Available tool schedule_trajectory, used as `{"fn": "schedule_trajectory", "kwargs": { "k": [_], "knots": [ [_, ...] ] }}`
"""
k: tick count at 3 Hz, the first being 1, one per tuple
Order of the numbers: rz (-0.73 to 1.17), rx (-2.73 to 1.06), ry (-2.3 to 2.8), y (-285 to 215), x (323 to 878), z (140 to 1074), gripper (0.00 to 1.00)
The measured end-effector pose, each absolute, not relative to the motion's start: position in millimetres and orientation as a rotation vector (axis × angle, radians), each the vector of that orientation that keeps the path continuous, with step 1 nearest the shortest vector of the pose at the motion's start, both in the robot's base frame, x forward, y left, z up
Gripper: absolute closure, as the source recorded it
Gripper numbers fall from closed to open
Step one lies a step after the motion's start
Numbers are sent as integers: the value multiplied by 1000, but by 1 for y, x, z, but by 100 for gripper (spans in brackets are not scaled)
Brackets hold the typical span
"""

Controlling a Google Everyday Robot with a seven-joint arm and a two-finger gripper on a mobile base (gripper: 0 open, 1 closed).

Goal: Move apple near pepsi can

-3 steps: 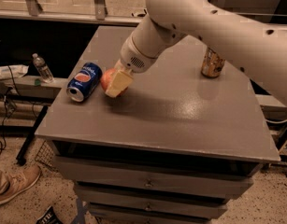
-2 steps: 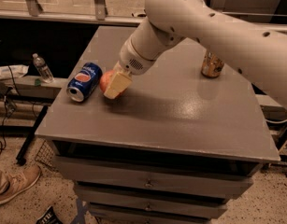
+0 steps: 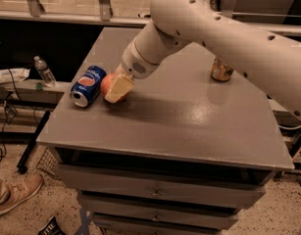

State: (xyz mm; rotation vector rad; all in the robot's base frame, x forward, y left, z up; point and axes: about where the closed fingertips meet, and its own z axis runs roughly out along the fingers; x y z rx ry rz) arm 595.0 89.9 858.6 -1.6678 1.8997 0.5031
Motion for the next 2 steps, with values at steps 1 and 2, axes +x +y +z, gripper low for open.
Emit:
{"fn": "schedule_trajectory", "kwargs": {
  "k": [1, 2],
  "knots": [
    [510, -1656, 1906, 95, 600, 856, 82],
    [511, -1660, 1905, 96, 599, 856, 60]
  ]
}}
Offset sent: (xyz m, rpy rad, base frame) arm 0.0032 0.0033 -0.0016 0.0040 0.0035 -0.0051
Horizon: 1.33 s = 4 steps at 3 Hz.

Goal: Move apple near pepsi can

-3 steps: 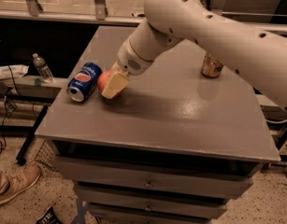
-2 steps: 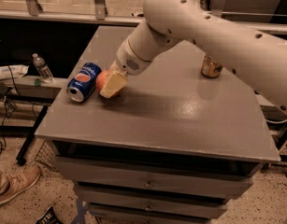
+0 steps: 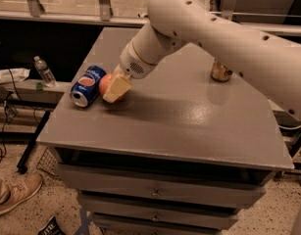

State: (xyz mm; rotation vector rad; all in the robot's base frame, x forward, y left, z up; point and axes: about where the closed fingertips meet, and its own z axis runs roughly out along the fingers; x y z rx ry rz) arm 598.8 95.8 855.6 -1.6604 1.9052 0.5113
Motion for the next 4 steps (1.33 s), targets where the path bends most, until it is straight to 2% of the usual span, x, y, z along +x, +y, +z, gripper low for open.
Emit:
{"fn": "schedule_trajectory", "kwargs": {
  "k": [2, 3, 4],
  "knots": [
    [515, -1667, 1904, 99, 597, 854, 13],
    [517, -1671, 1903, 100, 597, 853, 0],
    [517, -1671, 1903, 100, 597, 853, 0]
  ]
}}
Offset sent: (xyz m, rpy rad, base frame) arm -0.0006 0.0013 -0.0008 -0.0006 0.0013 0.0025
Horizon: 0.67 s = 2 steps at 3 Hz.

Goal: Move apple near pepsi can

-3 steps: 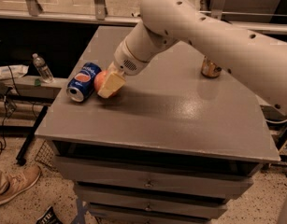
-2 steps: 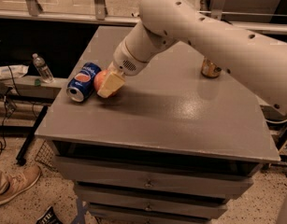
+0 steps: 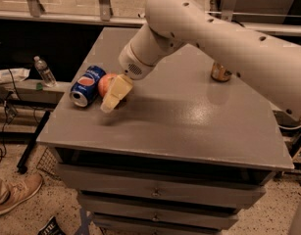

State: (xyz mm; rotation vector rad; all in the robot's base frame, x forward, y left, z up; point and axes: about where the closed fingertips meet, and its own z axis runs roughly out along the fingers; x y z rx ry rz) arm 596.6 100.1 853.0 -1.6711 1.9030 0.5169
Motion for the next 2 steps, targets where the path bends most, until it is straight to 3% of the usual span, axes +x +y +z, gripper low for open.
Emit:
{"fn": "schedule_trajectory", "kwargs": {
  "k": [2],
  "knots": [
    [202, -1644, 2073, 9, 601, 882, 0]
  ]
}}
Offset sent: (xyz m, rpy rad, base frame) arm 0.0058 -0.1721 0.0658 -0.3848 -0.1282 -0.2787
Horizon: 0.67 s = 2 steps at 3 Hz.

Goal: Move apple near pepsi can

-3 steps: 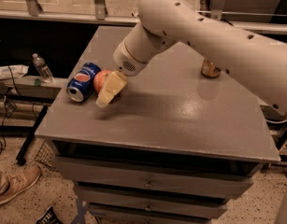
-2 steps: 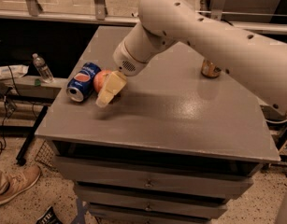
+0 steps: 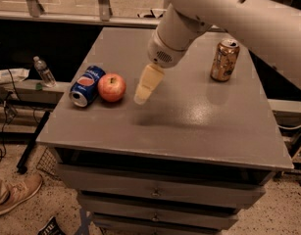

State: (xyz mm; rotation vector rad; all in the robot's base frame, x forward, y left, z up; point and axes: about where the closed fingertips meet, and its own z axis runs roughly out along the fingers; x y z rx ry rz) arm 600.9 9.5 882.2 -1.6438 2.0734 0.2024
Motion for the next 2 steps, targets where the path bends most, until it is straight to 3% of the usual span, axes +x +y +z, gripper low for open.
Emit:
{"fn": "schedule_trajectory", "kwargs": {
  "k": [2],
  "knots": [
    [-117, -1493, 2165, -99, 586, 955, 0]
  ]
}}
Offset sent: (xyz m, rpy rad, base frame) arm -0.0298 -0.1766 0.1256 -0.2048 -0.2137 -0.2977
